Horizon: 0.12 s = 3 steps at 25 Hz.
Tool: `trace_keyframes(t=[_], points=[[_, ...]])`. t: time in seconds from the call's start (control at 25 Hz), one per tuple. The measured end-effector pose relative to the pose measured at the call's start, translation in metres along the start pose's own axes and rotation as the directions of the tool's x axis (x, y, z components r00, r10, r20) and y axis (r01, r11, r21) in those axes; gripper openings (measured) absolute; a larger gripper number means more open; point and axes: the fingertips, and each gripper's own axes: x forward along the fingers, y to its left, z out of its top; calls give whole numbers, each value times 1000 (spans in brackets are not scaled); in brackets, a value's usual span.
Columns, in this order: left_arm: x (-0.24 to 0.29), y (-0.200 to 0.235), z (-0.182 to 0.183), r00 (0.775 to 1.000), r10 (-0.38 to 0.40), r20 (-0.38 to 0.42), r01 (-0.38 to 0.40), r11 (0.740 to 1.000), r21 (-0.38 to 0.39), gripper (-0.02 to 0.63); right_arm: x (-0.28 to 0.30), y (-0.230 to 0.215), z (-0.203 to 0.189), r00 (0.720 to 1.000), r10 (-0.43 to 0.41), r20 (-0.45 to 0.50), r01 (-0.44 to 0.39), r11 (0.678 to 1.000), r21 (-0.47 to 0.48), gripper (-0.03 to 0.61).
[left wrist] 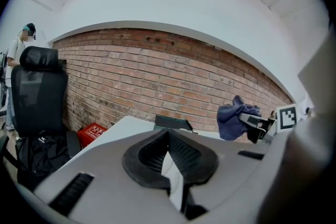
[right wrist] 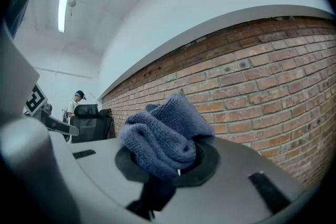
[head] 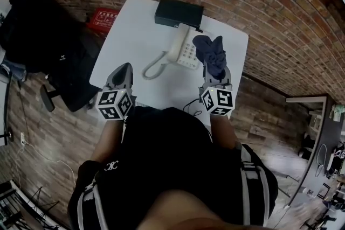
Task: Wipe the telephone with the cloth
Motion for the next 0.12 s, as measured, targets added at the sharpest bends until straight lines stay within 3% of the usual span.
trace_keyframes(t=[0.12], points=[[-5, 0, 3, 1000, -4, 10, 4, 1000, 3, -8, -4, 6, 1, 1000, 11, 0, -11, 1000, 6, 48]])
